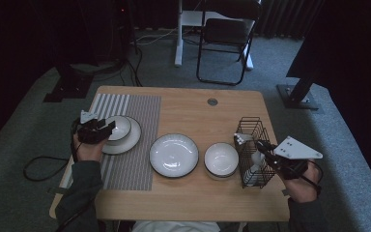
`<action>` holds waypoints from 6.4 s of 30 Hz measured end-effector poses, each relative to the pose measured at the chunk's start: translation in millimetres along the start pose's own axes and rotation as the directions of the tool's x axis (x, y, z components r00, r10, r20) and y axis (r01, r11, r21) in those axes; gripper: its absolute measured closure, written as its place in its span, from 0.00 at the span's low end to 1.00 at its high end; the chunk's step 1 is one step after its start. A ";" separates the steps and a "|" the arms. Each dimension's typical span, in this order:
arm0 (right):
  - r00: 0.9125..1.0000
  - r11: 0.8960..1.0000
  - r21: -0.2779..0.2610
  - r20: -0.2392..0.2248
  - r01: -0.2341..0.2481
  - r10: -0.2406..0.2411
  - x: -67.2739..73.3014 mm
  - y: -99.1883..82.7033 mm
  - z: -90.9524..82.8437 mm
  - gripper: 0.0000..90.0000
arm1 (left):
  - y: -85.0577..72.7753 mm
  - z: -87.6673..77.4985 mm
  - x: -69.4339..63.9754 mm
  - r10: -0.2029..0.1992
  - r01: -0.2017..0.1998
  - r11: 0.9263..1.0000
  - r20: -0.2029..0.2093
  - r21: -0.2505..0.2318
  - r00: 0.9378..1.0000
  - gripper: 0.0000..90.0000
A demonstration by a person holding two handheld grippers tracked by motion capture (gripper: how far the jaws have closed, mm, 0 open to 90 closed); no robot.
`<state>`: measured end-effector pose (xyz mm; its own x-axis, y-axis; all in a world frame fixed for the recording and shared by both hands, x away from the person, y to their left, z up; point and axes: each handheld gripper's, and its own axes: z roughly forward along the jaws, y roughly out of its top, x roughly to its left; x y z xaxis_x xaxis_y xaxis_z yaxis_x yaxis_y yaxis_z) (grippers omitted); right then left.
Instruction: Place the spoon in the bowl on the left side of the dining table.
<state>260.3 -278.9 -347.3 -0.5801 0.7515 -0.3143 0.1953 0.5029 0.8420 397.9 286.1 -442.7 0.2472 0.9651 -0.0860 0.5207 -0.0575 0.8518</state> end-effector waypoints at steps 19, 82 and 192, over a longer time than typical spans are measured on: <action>0.999 0.999 -0.025 -0.017 0.027 -0.027 2.8 17.2 0.2 0.94 | -1.2 -1.0 0.5 -0.001 0.001 1.000 0.004 0.002 1.000 0.61; 0.983 0.997 -0.077 -0.183 0.014 -0.028 62.9 49.1 54.9 0.94 | -3.2 -8.9 -5.3 0.042 -0.041 0.999 0.052 -0.022 0.998 0.60; 0.947 0.995 -0.104 -0.321 -0.002 -0.032 128.3 125.7 203.8 0.94 | -22.1 -33.5 -14.6 0.087 -0.085 0.995 0.044 -0.044 0.995 0.60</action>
<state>371.5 -32.2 -371.2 -0.8091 0.5582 -0.1836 0.1128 0.4542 0.8837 355.4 281.9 -443.0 0.3270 0.9444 -0.0343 0.4613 -0.1278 0.8780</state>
